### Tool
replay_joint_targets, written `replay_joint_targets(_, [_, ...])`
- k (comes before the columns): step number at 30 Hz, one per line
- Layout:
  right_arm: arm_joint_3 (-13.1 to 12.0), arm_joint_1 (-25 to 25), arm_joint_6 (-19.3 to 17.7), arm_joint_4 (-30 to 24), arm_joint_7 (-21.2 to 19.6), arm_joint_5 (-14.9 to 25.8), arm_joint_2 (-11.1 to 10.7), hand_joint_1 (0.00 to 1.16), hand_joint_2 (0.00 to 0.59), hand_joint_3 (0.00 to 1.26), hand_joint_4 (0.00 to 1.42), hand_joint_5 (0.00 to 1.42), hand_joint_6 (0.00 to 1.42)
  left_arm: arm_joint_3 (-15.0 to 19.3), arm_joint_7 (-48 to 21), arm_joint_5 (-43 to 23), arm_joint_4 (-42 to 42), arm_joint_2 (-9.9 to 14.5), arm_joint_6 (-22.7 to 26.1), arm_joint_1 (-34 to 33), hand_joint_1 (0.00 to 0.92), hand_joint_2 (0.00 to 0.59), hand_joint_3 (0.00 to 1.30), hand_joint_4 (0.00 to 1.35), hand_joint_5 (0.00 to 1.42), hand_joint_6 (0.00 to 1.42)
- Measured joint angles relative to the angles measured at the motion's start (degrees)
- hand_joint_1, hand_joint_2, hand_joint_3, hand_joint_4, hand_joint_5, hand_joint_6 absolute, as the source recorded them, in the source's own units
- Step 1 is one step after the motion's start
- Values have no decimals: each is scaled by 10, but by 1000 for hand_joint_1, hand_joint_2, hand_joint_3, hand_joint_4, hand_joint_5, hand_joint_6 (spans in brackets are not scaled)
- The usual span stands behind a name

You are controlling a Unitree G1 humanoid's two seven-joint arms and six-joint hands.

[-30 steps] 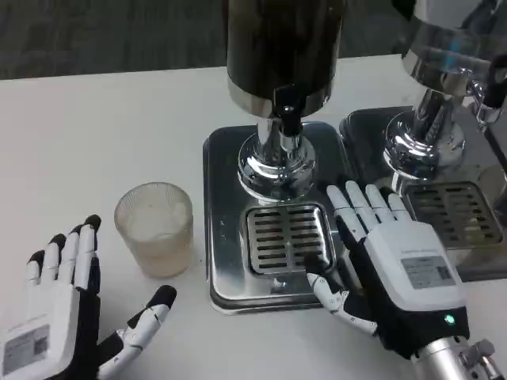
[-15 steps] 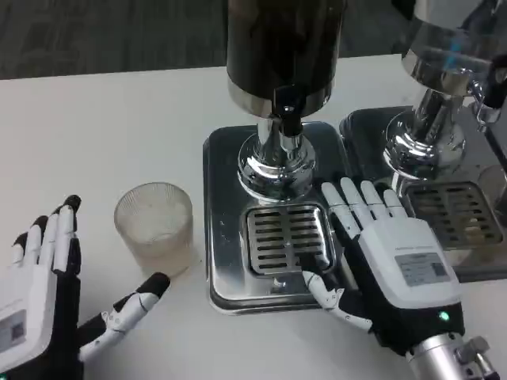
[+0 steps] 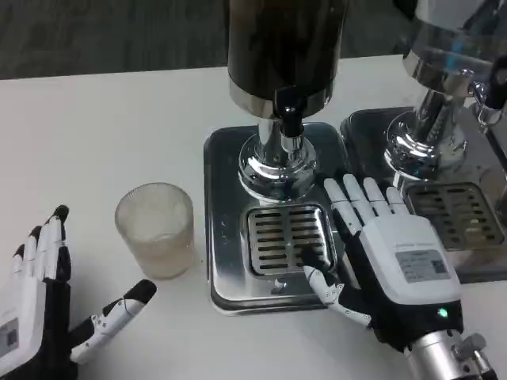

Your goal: Grasp the cup under the faucet to collect the drink, then remove the cup.

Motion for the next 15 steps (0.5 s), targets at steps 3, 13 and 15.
replay_joint_targets(3, [0, -2, 0, 0, 0, 0, 0, 286, 459, 44, 0, 0, 0, -5, -11, -19, 51, 5, -28, -37, 0, 0, 0, 0, 0, 0])
replay_joint_targets(13, [-2, 0, 13, -7, 0, -1, 1, 289, 457, 43, 0, 0, 0, -37, -23, -38, 165, -15, -60, -142, 0, 0, 0, 0, 0, 0])
replay_joint_targets(15, [-1, 0, 14, -7, 0, -1, 2, 298, 452, 27, 0, 0, 0, -42, -23, -38, 176, -19, -52, -157, 0, 0, 0, 0, 0, 0])
